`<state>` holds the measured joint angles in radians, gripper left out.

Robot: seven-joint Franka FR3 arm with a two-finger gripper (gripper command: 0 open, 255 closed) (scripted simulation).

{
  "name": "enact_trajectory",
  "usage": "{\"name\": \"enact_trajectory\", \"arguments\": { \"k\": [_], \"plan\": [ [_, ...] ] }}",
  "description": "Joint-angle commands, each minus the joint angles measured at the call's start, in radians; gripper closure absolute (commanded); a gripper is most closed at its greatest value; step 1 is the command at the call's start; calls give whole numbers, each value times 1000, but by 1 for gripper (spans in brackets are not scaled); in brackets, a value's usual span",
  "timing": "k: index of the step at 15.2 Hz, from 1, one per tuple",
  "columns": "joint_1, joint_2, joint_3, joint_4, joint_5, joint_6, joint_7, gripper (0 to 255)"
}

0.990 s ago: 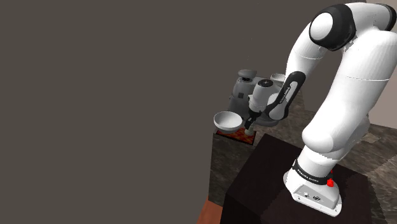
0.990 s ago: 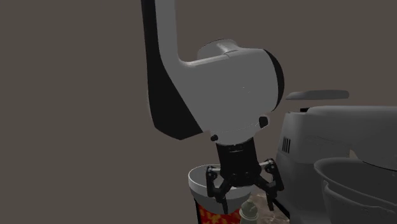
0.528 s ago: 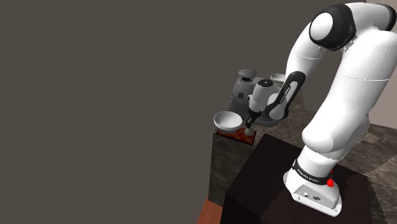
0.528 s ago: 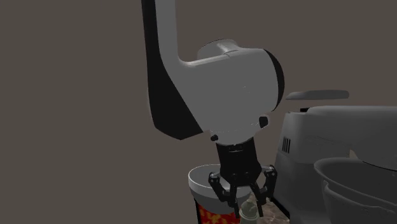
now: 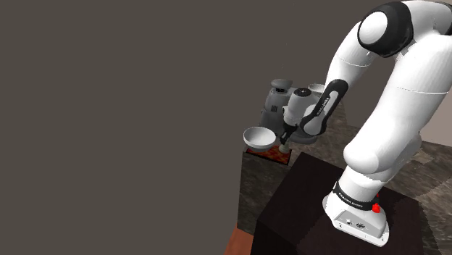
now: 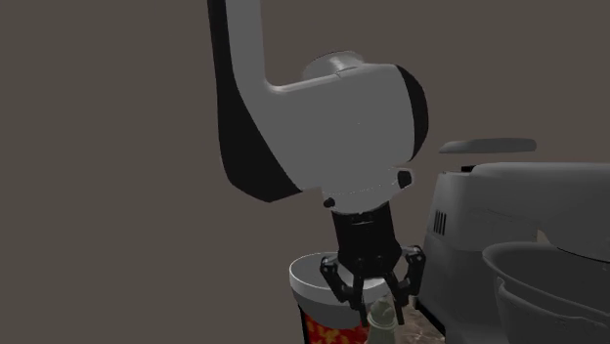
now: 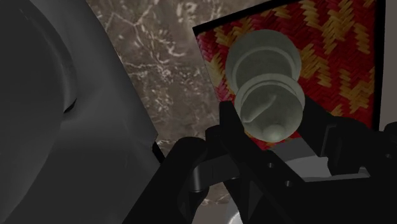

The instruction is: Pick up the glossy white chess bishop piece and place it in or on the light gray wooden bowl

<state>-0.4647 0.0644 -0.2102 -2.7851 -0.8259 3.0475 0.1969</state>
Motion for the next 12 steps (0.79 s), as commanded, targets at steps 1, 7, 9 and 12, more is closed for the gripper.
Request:
{"name": "enact_trajectory", "arguments": {
  "k": [1,7,9,12],
  "plan": [
    [-10,-44,23,-20,85,-26,-77,255],
    [21,-170,31,-49,280,-123,-243,255],
    [37,-209,25,-52,319,-160,-276,255],
    [57,-266,17,-52,362,-216,-314,255]
  ]
}}
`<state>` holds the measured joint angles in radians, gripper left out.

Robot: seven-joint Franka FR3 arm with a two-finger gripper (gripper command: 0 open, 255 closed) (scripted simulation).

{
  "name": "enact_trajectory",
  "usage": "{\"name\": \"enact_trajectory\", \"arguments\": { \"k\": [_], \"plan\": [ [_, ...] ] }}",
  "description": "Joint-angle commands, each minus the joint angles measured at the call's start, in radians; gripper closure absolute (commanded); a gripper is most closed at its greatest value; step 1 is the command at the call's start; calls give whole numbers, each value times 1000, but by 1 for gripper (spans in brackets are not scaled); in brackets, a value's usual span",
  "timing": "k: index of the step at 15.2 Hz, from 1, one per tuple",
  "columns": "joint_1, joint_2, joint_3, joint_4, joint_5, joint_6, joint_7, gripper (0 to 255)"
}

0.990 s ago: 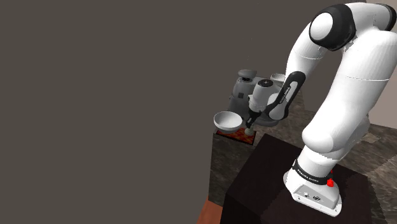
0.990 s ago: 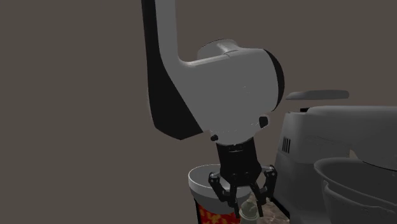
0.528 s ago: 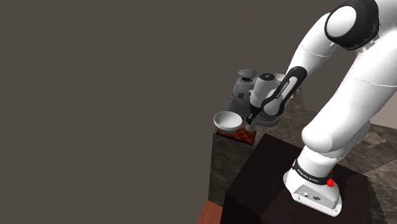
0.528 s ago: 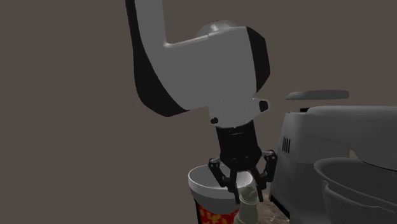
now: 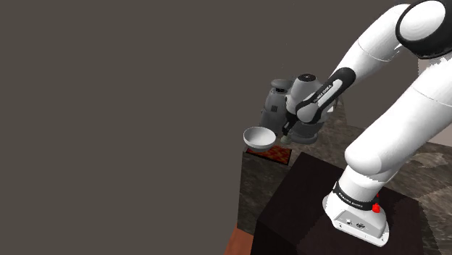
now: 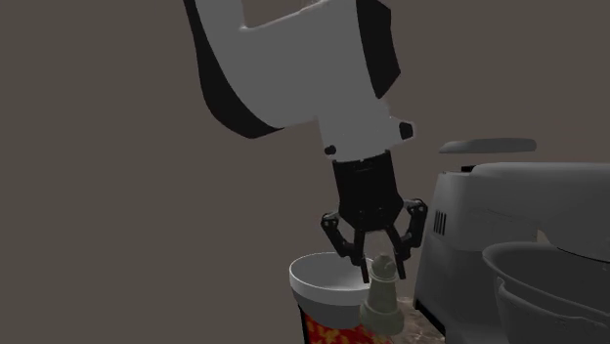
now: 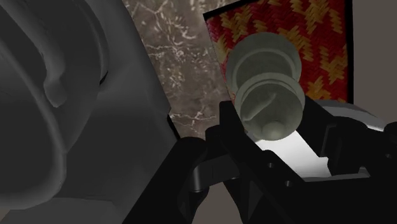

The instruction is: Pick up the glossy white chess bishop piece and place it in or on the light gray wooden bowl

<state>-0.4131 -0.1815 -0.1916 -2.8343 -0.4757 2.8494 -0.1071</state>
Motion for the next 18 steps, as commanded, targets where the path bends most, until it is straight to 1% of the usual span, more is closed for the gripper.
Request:
{"name": "enact_trajectory", "arguments": {
  "k": [1,7,15,18],
  "plan": [
    [11,-38,-4,-3,23,-37,-21,255],
    [38,-141,-14,10,74,-151,-67,255],
    [61,-252,-15,45,117,-296,-106,255],
    [104,-179,33,124,149,-312,-49,255]
  ]
}}
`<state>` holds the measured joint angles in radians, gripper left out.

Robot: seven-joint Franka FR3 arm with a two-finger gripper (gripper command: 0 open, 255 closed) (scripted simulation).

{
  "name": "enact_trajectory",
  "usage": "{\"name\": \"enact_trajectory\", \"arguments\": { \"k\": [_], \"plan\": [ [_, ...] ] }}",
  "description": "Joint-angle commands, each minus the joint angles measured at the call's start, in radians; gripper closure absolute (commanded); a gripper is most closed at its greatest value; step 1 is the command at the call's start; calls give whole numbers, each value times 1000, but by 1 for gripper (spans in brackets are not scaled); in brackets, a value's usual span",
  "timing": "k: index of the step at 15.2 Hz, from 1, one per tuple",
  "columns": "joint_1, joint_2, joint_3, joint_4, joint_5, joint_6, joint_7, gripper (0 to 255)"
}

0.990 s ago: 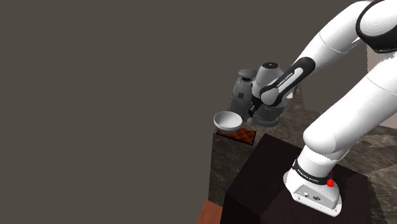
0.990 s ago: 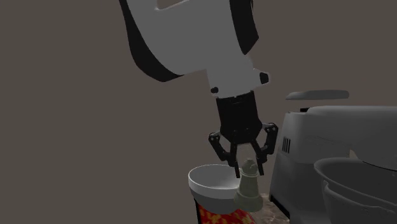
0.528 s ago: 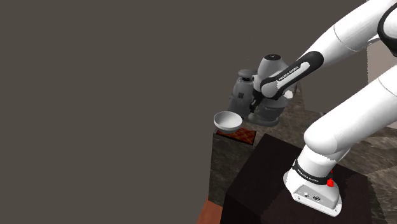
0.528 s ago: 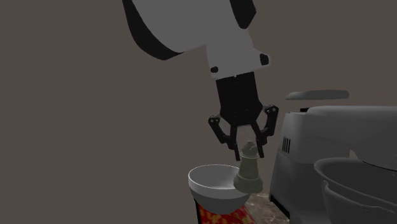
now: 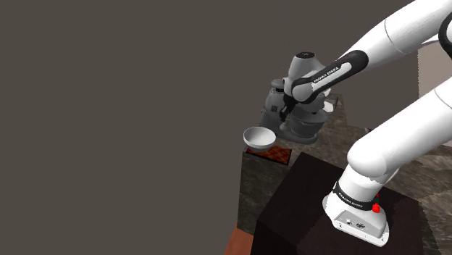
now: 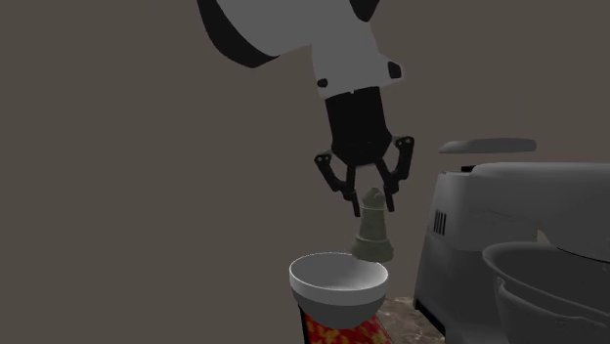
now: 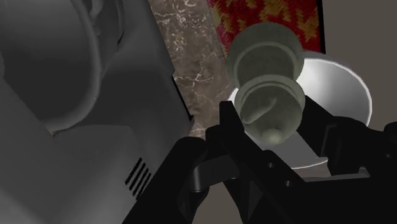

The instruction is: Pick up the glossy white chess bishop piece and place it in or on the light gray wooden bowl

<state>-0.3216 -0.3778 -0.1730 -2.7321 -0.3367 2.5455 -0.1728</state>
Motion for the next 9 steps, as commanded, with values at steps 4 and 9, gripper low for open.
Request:
{"name": "enact_trajectory", "arguments": {
  "k": [4,9],
  "plan": [
    [57,119,69,141,41,-38,84,255],
    [97,237,121,293,63,-85,150,255]
  ]
}}
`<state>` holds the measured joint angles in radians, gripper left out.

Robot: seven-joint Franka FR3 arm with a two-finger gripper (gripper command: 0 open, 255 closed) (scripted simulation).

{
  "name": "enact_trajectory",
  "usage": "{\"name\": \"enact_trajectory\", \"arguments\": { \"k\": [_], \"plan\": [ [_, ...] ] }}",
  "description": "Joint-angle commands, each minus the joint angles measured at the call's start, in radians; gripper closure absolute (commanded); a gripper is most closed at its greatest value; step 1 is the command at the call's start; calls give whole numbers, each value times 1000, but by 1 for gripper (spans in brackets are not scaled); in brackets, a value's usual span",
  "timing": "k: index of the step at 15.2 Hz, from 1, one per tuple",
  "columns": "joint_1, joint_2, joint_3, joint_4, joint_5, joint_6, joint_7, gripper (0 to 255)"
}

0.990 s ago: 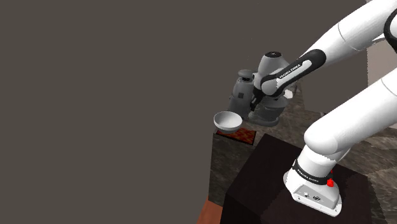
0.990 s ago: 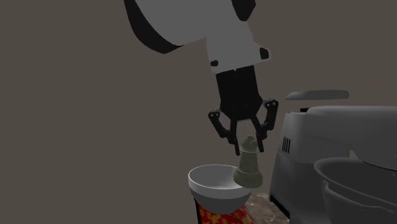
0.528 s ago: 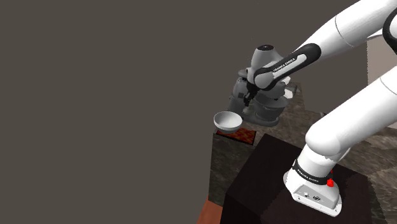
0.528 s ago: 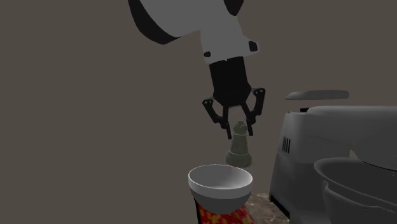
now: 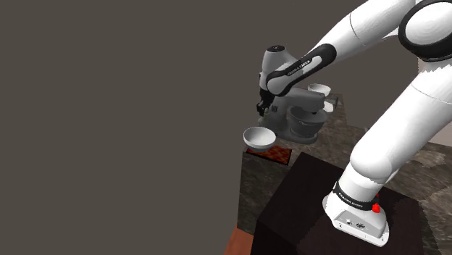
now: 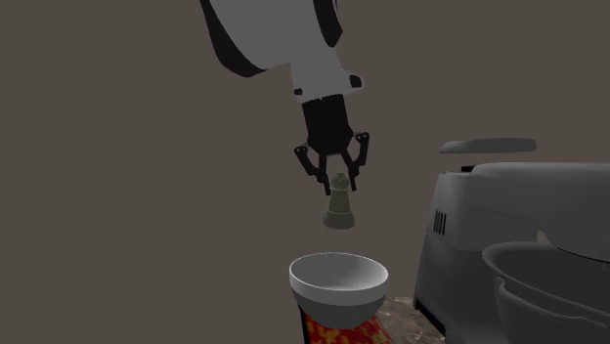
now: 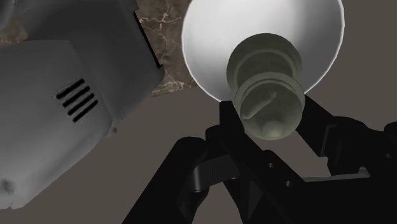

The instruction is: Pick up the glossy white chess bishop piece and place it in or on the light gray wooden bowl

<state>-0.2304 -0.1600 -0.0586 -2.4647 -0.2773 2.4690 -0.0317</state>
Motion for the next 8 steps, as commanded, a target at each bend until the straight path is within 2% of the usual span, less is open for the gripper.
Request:
{"name": "enact_trajectory", "arguments": {
  "k": [1,8],
  "plan": [
    [4,28,7,20,-1,6,14,255],
    [-3,97,5,-11,-34,104,49,255]
  ]
}}
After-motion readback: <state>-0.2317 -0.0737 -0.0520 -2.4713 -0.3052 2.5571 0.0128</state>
